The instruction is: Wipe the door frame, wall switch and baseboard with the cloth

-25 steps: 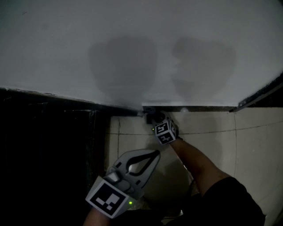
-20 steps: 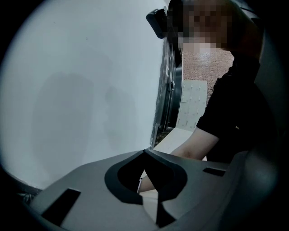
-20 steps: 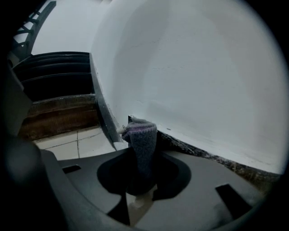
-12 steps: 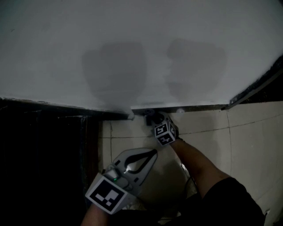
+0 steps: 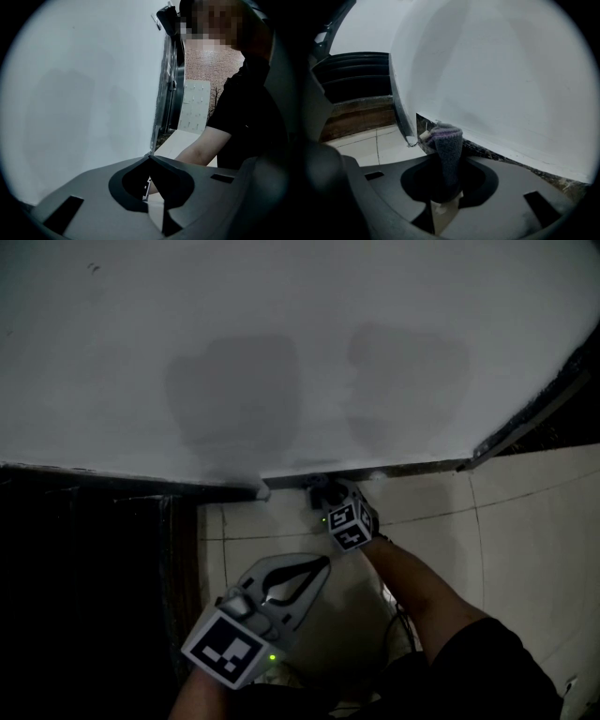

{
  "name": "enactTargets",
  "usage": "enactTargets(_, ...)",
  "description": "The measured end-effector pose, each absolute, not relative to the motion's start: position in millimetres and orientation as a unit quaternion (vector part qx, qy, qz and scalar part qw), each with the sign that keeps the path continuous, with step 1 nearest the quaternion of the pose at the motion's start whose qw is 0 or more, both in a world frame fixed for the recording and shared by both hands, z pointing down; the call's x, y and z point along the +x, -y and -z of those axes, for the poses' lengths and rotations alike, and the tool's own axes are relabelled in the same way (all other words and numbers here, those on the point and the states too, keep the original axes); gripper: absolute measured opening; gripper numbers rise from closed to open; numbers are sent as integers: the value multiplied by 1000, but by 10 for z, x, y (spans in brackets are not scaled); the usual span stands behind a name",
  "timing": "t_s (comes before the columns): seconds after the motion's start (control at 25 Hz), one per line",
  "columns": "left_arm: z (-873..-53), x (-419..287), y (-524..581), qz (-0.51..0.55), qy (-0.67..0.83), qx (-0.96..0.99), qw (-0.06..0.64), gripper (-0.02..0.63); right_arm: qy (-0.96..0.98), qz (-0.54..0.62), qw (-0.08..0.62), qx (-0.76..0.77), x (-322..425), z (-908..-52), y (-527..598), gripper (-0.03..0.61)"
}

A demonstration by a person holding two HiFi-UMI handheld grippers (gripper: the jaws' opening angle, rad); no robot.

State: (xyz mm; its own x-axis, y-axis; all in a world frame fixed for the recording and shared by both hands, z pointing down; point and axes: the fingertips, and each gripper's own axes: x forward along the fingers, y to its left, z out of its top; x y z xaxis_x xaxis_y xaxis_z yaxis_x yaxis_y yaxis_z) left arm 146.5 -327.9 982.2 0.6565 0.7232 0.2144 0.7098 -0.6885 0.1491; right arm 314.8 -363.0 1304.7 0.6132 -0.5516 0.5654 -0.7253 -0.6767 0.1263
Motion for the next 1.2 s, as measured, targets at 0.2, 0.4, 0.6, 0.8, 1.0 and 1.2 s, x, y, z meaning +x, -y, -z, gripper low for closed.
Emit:
enactTargets(0.2, -9869, 1502, 3116, -128, -407, 904, 22, 1, 356, -245, 179, 884, 3186, -13006, 3445, 97)
enactTargets(0.4, -9843, 1570, 2928, -128, -420, 898, 24, 0, 353, -249, 185, 883, 3233, -12954, 3192, 97)
enactTargets(0.6, -9938, 1624, 2746, -141, -436, 889, 21, 0, 328, -256, 187, 890, 3306, -12965, 2834, 97)
enactTargets(0.8, -9937, 1672, 2630, -137, -445, 885, 15, 0, 310, -265, 185, 894, 3353, -12980, 2545, 97)
enactTargets(1.0, -10046, 1716, 2520, -151, -453, 878, 12, 1, 288, -273, 181, 900, 3412, -13010, 2249, 97)
enactTargets(1.2, -10075, 1771, 2445, -150, -456, 877, 10, 0, 267, -282, 176, 905, 3459, -13068, 1981, 97)
